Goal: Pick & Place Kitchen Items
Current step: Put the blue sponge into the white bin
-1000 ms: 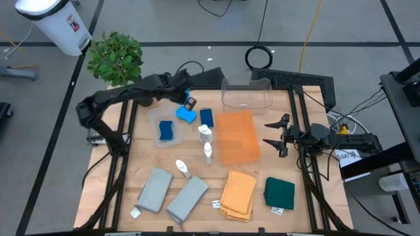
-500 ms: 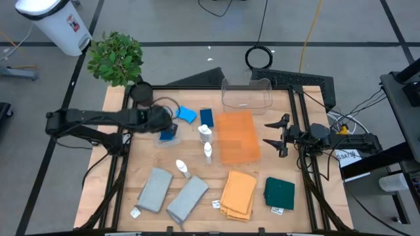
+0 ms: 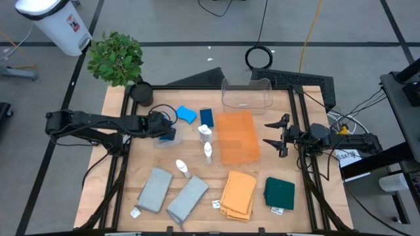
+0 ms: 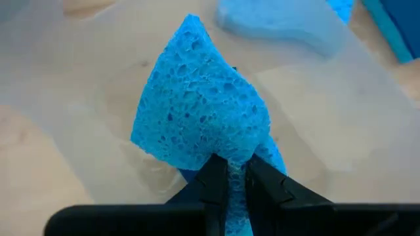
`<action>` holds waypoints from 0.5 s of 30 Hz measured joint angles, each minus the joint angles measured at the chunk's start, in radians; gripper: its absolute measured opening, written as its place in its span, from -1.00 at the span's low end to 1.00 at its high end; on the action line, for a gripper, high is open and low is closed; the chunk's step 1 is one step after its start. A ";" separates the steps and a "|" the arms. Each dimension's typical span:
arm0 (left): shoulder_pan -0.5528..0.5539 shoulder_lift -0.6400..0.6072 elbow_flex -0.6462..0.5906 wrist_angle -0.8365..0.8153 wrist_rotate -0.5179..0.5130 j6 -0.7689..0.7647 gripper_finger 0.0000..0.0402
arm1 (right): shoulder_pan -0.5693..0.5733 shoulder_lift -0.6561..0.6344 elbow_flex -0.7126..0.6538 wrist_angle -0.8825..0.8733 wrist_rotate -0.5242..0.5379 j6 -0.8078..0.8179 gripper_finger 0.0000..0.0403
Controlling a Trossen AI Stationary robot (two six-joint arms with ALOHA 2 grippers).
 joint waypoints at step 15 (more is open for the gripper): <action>0.037 0.000 0.000 -0.012 0.025 0.089 0.26 | 0.000 0.000 0.000 0.000 0.000 0.000 0.39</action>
